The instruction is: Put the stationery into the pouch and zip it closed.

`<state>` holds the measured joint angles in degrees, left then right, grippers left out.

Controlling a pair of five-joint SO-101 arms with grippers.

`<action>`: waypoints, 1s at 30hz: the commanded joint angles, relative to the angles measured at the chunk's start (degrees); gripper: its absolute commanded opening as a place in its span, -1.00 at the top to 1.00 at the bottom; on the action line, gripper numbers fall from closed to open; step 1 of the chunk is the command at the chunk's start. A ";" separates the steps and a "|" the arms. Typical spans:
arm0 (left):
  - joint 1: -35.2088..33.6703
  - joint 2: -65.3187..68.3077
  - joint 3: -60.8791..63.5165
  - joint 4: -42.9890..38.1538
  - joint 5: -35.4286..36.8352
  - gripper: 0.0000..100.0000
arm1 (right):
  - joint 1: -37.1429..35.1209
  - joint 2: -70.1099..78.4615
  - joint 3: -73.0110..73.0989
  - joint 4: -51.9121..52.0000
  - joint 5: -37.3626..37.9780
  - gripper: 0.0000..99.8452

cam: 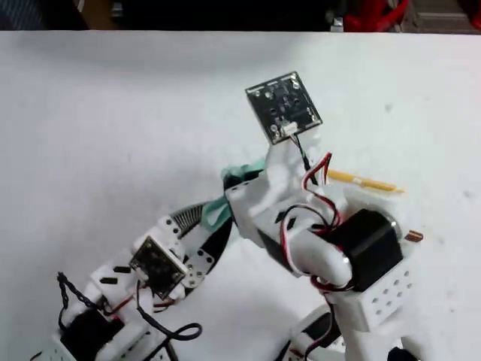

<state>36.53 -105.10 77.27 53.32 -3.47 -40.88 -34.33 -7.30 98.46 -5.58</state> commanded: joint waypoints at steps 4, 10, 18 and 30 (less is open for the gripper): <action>0.04 0.48 1.67 0.70 -0.70 0.95 | 1.01 0.40 -1.32 -1.89 1.85 0.96; 0.04 0.48 1.49 0.70 -0.70 0.95 | 6.64 0.40 -1.32 -5.76 2.02 0.96; -0.13 0.48 1.67 -0.26 -0.18 0.74 | 7.52 0.40 -0.97 -4.88 1.85 0.96; -0.57 0.48 1.67 -1.76 4.92 0.88 | 3.12 0.40 -0.97 -4.09 2.37 0.96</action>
<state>35.82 -104.92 78.77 53.41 0.92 -37.01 -33.36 -7.21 94.42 -4.09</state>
